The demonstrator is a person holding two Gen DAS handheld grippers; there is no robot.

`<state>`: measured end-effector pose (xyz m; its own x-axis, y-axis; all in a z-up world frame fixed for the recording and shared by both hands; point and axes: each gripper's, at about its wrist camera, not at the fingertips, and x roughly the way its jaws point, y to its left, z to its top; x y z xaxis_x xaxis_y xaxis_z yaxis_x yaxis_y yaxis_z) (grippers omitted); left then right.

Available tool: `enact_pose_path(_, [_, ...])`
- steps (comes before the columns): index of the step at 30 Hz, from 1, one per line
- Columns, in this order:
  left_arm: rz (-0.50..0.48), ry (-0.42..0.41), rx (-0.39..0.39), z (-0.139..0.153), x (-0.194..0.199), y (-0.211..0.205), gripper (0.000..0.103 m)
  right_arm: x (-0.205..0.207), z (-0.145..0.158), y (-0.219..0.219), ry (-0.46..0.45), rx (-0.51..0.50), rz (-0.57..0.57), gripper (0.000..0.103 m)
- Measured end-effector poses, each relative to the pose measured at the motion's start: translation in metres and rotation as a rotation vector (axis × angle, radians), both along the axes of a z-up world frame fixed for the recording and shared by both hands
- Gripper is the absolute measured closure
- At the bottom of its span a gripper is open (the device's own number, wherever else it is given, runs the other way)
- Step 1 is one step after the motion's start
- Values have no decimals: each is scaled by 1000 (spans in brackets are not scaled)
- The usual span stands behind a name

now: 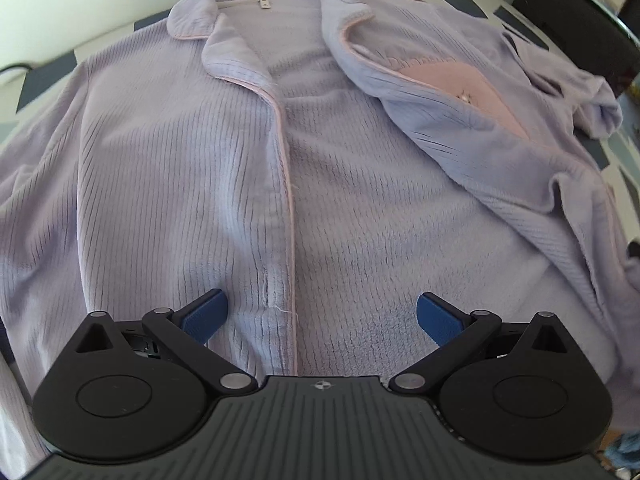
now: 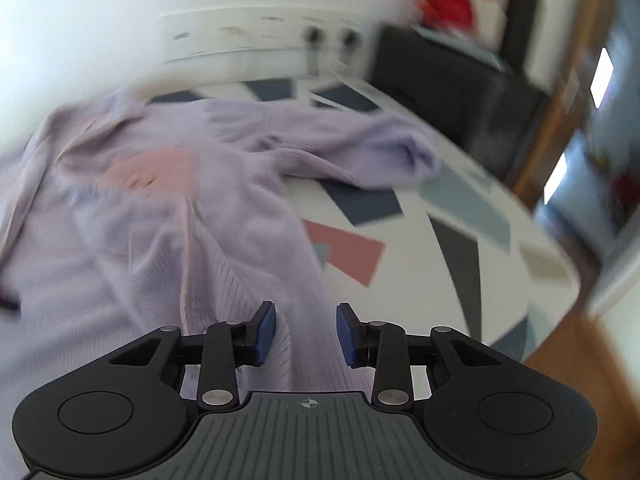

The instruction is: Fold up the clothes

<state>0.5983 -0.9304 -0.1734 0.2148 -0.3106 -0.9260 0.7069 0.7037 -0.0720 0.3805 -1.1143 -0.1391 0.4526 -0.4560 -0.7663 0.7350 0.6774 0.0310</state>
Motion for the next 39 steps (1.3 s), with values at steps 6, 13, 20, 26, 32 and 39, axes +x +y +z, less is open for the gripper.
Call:
enact_pose_path(6, [-12,-33,23,-1,-4,-3,0,-36,12,-5,-74,43,-72,73])
enact_pose_path(13, [-21,-57,38,-2,-9,-5,0,-54,32,51,-89,-131,219,73])
enact_pose_path(20, [-13,-66,38,-3,-10,-4,0,-30,10,71,22,-129,330,74])
enact_pose_path(26, [-33,-70,1,-3,-12,4,0,-21,-7,59,117,-84,256,73])
enact_pose_path(32, [55,32,-101,3,4,19,0,-30,-4,58,67,13,285,91])
enact_pose_path(39, [179,233,-278,26,46,32,4,-47,31,105,-109,214,634,93])
